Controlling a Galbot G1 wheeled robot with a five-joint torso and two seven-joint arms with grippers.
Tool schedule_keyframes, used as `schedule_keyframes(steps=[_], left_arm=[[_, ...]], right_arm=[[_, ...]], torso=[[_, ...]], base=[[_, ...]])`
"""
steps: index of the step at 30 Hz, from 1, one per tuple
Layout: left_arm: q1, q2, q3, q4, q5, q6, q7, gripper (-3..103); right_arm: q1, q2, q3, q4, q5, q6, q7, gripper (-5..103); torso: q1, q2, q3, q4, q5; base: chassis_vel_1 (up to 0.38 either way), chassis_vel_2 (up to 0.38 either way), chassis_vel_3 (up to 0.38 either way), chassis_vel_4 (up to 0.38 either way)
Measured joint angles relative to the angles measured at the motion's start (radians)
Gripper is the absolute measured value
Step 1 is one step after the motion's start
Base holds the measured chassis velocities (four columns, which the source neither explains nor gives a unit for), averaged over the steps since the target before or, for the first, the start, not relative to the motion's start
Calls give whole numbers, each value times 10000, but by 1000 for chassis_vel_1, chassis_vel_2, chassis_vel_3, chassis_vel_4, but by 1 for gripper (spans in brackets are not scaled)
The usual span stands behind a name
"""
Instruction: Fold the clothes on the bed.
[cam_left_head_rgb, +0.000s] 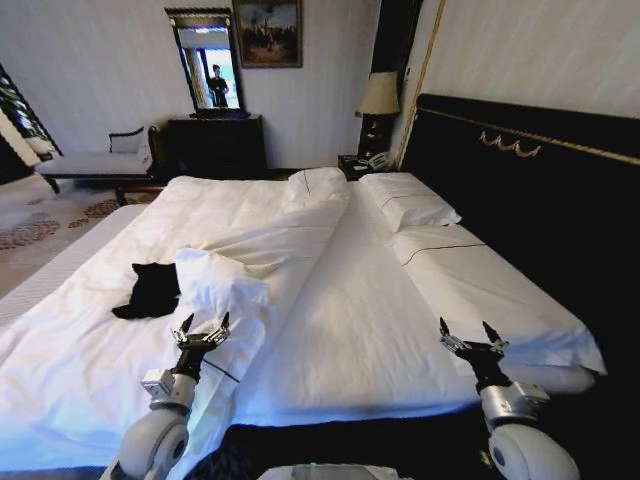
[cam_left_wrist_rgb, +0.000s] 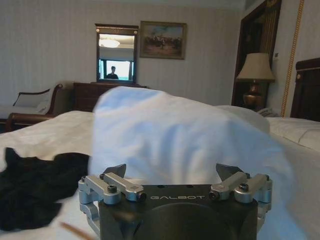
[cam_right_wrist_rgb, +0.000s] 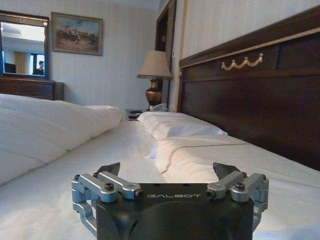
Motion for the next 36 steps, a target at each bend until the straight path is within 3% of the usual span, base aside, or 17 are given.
schedule_keyframes(steps=[36], left_arm=[[231, 22, -194, -222, -30, -77, 62, 100]], right_arm=[[12, -3, -4, -12, 144, 12, 6, 100]], torso=[[-1, 0, 0, 0, 2]], base=[[216, 216, -217, -216]])
